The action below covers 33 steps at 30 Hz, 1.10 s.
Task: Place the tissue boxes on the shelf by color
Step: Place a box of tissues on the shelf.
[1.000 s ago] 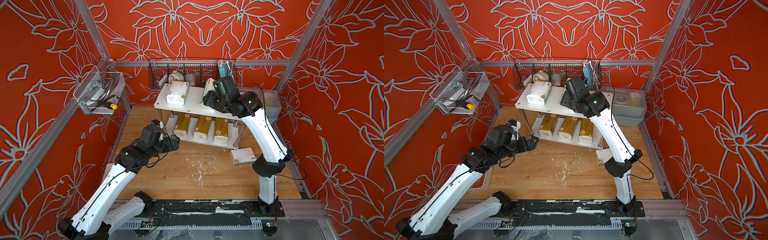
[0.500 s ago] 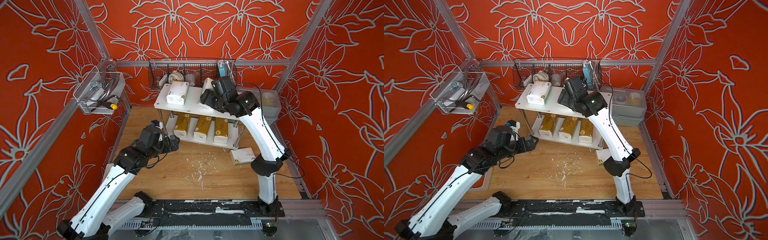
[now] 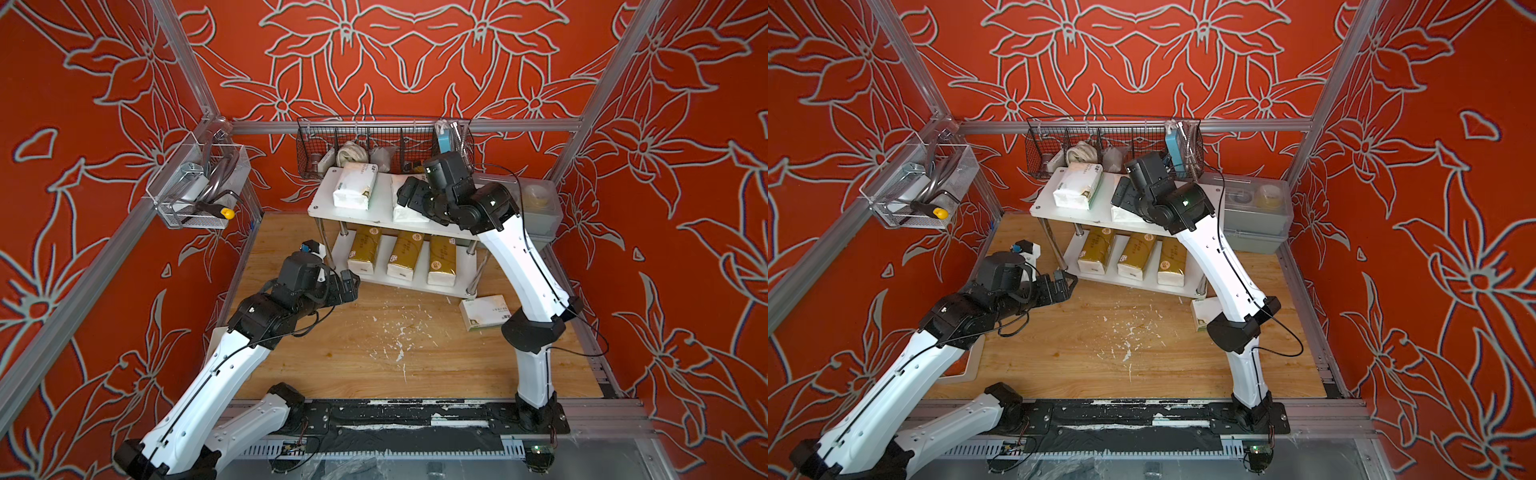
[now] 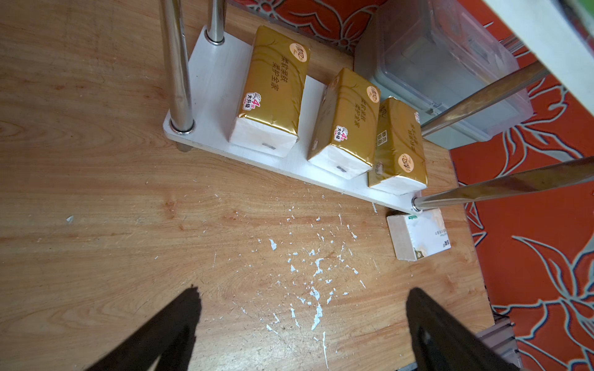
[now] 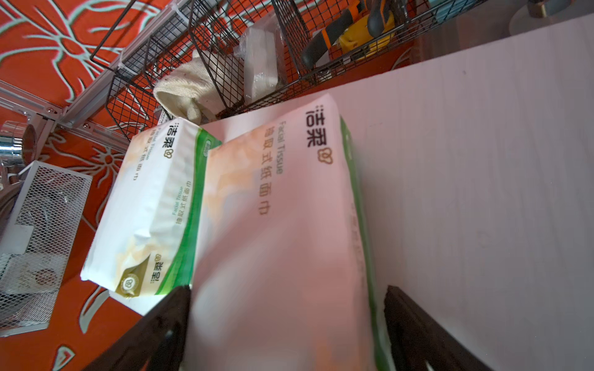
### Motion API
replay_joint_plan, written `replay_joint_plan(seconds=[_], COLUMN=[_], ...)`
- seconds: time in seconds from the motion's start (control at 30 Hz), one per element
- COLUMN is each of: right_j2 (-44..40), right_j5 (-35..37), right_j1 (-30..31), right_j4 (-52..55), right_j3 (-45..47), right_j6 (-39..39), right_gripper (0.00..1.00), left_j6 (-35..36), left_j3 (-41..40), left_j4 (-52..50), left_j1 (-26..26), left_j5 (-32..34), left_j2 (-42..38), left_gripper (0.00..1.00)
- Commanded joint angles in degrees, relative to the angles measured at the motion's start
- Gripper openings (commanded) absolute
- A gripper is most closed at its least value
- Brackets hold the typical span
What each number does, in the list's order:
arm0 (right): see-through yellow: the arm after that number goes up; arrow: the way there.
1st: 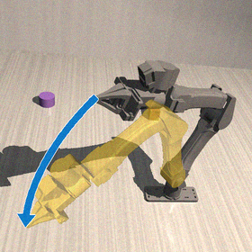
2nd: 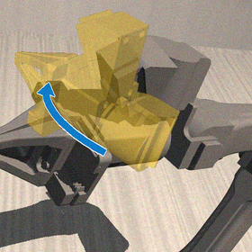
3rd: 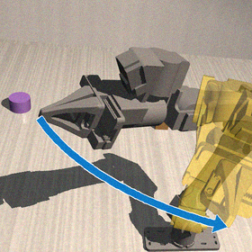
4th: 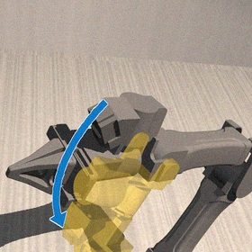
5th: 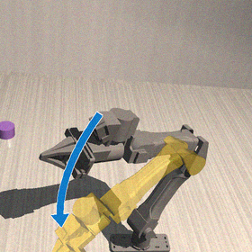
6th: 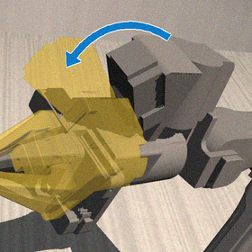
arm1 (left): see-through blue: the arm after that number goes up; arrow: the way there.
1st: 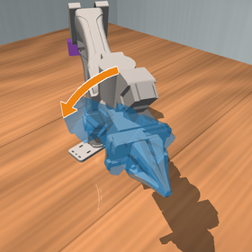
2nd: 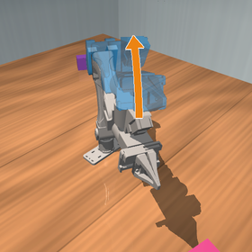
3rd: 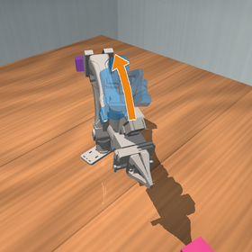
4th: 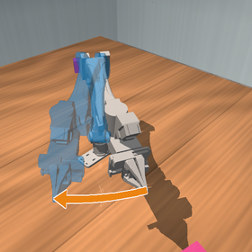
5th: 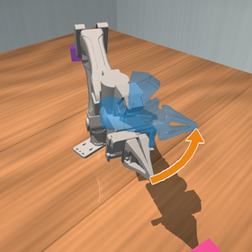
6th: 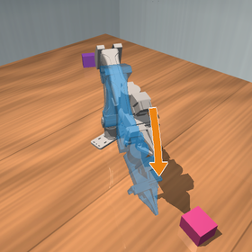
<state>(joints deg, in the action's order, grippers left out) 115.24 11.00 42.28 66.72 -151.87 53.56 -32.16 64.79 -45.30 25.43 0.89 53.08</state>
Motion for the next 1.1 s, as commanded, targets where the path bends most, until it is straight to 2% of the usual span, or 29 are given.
replay_joint_plan(seconds=[0.0,0.3,0.83,1.07], right_j2=[0.5,-0.8,-13.9,-20.4], right_j5=[-1.1,-3.0,-1.4,-2.3], right_j1=[-0.1,0.1,2.0,5.3], right_j4=[-1.1,-1.8,-8.2,-11.6], right_j3=[-0.2,0.6,14.5,23.6], right_j6=[-1.0,-1.1,-3.0,-2.2], right_gripper=[0.94,0.95,0.98,0.98], left_j6=[0.1,0.2,0.8,0.7], left_j3=[-0.5,-0.4,0.3,0.7], left_j4=[1.0,1.0,1.4,1.4], left_j1=[-0.4,-0.4,-0.4,-0.4], left_j5=[-0.4,-0.4,-1.8,-2.4], left_j2=[-0.9,-1.0,-0.3,-0.1], left_gripper=[0.99,0.99,0.99,0.99])
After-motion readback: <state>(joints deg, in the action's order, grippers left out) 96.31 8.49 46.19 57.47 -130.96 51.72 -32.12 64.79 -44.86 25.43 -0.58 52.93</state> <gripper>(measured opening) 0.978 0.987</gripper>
